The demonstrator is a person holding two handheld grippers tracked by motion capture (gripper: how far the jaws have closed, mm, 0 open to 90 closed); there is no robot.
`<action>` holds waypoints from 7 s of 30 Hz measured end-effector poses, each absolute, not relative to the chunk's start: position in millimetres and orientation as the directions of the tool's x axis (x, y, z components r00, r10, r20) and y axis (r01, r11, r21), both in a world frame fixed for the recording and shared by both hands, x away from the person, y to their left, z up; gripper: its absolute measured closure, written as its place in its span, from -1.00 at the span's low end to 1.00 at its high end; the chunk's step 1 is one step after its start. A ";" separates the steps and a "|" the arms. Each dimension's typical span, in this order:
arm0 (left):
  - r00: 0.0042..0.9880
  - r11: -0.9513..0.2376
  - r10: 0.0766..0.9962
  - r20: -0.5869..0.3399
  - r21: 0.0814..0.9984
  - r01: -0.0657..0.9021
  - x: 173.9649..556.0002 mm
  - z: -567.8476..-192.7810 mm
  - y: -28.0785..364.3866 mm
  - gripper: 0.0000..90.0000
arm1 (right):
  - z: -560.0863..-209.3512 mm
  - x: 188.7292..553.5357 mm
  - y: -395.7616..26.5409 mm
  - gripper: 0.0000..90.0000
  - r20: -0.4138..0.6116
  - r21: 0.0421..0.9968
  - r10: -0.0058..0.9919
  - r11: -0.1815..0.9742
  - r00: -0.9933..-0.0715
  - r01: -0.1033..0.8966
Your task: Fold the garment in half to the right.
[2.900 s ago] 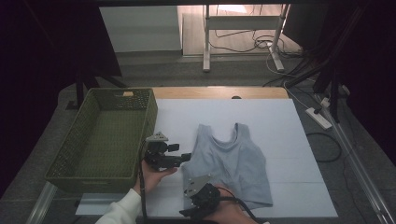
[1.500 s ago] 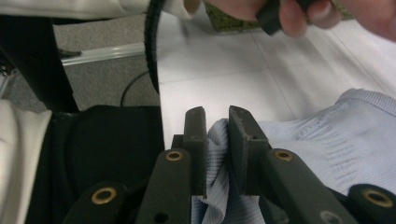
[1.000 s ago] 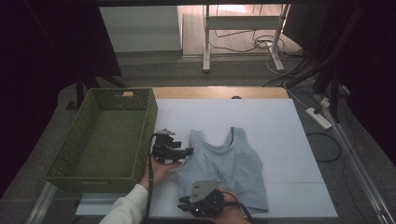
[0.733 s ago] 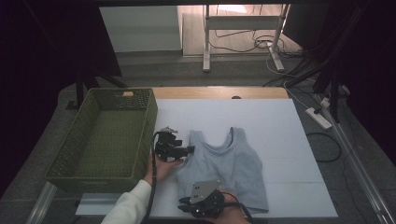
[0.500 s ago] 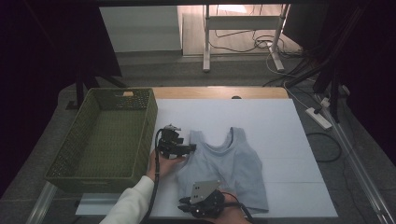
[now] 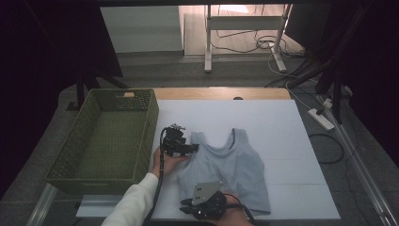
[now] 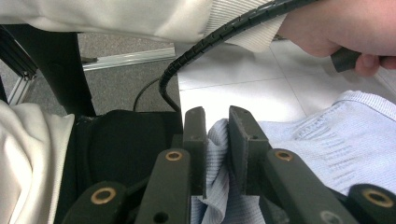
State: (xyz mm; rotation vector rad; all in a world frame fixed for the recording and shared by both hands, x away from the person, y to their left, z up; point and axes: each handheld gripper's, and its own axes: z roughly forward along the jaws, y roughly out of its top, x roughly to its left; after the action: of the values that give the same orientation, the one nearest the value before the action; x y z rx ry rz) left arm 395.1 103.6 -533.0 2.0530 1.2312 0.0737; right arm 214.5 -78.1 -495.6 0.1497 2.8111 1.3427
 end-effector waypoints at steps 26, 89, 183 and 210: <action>0.612 -0.365 0.766 -0.196 0.651 0.666 383.6 -536.0 87.8 0.61 | -495.5 217.2 -78.5 0.72 0.021 0.776 0.096 0.625 -0.995 0.077; 0.615 -0.200 0.659 -0.434 0.686 0.699 388.0 -483.8 108.8 0.82 | -494.0 227.5 -85.0 0.72 -0.003 0.804 0.160 0.587 -0.987 0.093; 0.622 -0.162 0.659 -0.423 0.728 0.666 392.4 -415.2 145.4 0.82 | -461.9 235.9 -64.6 0.72 -0.070 0.904 0.225 0.427 -0.972 0.034; 0.593 -0.169 0.681 -0.429 0.696 0.698 399.9 -428.3 150.4 0.82 | -470.5 240.4 -58.6 0.72 -0.063 0.898 0.226 0.438 -0.972 0.043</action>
State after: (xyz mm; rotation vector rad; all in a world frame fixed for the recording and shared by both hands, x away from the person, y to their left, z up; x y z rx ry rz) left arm 399.9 150.4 -428.3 1.8816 1.1095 -0.0222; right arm 240.4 -58.6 -470.5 0.2378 2.5117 1.5613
